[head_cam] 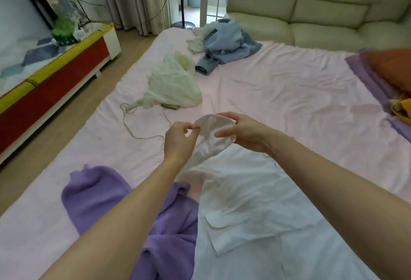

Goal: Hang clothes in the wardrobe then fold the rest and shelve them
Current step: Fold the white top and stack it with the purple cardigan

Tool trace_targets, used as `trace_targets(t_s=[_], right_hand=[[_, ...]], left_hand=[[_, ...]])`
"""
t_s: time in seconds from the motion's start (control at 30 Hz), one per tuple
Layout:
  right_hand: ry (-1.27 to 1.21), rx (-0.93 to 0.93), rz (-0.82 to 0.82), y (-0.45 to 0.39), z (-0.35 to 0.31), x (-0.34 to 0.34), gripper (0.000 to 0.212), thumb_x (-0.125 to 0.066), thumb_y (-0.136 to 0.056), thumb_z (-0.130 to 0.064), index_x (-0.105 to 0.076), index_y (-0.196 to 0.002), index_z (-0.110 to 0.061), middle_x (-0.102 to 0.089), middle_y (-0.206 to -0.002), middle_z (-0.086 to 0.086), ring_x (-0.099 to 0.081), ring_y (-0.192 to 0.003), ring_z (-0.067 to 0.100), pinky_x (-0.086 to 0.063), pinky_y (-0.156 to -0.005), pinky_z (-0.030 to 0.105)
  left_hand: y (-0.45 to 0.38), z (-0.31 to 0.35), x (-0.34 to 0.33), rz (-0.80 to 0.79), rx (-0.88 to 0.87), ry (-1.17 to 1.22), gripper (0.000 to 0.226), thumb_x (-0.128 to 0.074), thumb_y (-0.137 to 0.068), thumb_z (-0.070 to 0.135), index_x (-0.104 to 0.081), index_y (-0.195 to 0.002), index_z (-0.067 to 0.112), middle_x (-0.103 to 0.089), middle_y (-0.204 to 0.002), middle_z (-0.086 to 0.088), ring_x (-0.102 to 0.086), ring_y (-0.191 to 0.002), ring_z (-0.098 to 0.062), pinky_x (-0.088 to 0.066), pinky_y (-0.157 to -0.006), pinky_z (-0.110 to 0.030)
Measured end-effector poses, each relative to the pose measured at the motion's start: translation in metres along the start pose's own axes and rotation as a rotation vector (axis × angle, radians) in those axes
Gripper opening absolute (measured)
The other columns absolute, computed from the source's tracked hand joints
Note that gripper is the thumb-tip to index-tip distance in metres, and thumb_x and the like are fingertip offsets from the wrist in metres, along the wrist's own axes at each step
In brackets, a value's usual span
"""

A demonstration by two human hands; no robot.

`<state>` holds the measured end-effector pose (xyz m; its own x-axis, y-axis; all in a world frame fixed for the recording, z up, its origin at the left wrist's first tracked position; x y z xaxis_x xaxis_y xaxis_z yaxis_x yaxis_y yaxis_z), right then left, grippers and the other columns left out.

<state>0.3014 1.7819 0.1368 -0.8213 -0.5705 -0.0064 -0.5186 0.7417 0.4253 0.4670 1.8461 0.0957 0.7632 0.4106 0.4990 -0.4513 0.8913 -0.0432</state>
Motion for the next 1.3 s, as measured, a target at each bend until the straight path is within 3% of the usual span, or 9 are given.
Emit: trace_targets(t_s=[0.07,0.2,0.33,0.43,0.57,0.67,0.77,0.9,1.3], right_hand=[[0.106,0.007,0.016,0.014,0.005,0.015,0.058,-0.069,-0.076,0.012,-0.054,-0.127,-0.011,-0.064,-0.107,0.018,-0.066,-0.093,0.028,-0.054,-0.081,0.039],[0.268,0.064,0.296,0.035,0.013,0.041,0.011,-0.056,-0.083,0.003,-0.065,-0.09,0.0,-0.056,-0.067,0.009,-0.052,-0.048,0.01,-0.035,-0.042,0.019],[0.114,0.017,0.49,0.052,0.033,0.076,0.021,-0.046,-0.086,-0.001,-0.06,-0.093,0.014,-0.053,-0.078,0.013,-0.053,-0.07,0.021,-0.039,-0.057,0.026],[-0.156,0.005,0.448,0.075,0.042,0.095,0.021,-0.044,-0.095,-0.009,-0.062,-0.088,0.0,-0.061,-0.077,0.012,-0.06,-0.069,0.022,-0.047,-0.052,0.022],[-0.263,-0.034,0.336,0.088,0.063,0.119,0.068,-0.067,-0.079,-0.051,-0.053,-0.132,-0.009,-0.069,-0.108,0.018,-0.069,-0.097,0.028,-0.059,-0.078,0.038],[-0.208,-0.087,0.568,0.088,0.092,0.139,0.057,-0.073,-0.078,-0.028,-0.055,-0.127,-0.004,-0.067,-0.109,0.01,-0.068,-0.089,0.024,-0.058,-0.072,0.033],[-0.156,-0.114,0.817,0.093,0.123,0.167,0.026,-0.06,-0.086,-0.01,-0.059,-0.109,0.002,-0.062,-0.1,0.01,-0.061,-0.089,0.025,-0.05,-0.073,0.031],[-0.22,-0.094,1.015,0.11,0.166,0.208,0.032,-0.059,-0.09,-0.013,-0.058,-0.119,0.001,-0.063,-0.11,0.01,-0.06,-0.095,0.024,-0.048,-0.083,0.03],[-0.066,-0.305,1.087,0.159,0.345,0.296,0.034,-0.063,-0.089,-0.015,-0.06,-0.118,0.002,-0.064,-0.114,0.013,-0.061,-0.099,0.024,-0.045,-0.08,0.026]], left_hand=[[0.0,0.015,-0.01,0.002,-0.03,0.025,0.014,-0.063,-0.09,0.027,-0.067,-0.08,0.017,-0.064,-0.1,0.003,-0.059,-0.095,-0.011,-0.041,-0.083,-0.023],[0.01,0.051,-0.034,-0.046,-0.05,0.134,0.026,-0.063,-0.09,0.03,-0.061,-0.067,0.017,-0.064,-0.068,0.008,-0.061,-0.068,-0.005,-0.044,-0.067,-0.025],[0.034,0.085,-0.071,-0.063,-0.118,0.214,0.02,-0.069,-0.087,0.027,-0.06,-0.069,0.022,-0.065,-0.072,0.01,-0.064,-0.071,-0.008,-0.051,-0.069,-0.025],[0.056,0.1,-0.107,-0.193,-0.103,0.248,0.018,-0.071,-0.085,0.031,-0.066,-0.075,0.017,-0.07,-0.075,0.006,-0.068,-0.075,-0.007,-0.054,-0.07,-0.025],[0.082,0.103,-0.148,-0.431,-0.128,0.214,0.014,-0.061,-0.09,0.025,-0.072,-0.095,0.018,-0.072,-0.091,-0.001,-0.067,-0.089,-0.017,-0.051,-0.079,-0.032],[0.099,0.094,-0.17,-0.594,-0.195,0.14,0.027,-0.05,-0.092,0.016,-0.069,-0.111,0.019,-0.07,-0.11,0.001,-0.062,-0.105,-0.02,-0.047,-0.094,-0.035],[0.109,0.069,-0.19,-0.458,-0.358,-0.111,0.043,-0.059,-0.091,0.022,-0.053,-0.133,0.016,-0.051,-0.14,-0.001,-0.04,-0.135,-0.022,-0.031,-0.112,-0.033],[0.12,0.027,-0.229,-0.597,-0.507,-0.773,0.096,-0.062,-0.088,0.042,0.003,-0.154,0.018,0.005,-0.162,-0.005,0.01,-0.148,-0.025,0.0,-0.121,-0.041],[0.159,-0.045,-0.375,-0.789,-0.603,-1.08,0.085,-0.045,-0.091,0.008,0.011,-0.153,0.019,0.012,-0.161,-0.006,0.009,-0.149,-0.026,0.001,-0.12,-0.044]])
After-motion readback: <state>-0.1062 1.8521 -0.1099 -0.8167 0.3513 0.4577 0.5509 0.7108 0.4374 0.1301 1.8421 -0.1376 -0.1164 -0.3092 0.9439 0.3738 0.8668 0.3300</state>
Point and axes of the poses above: each hand's wrist, its own y-axis away from the middle knuckle, its own x-axis out of the back of the hand, z = x × y, the point moved 2 cm from there along -y, towards the middle knuckle
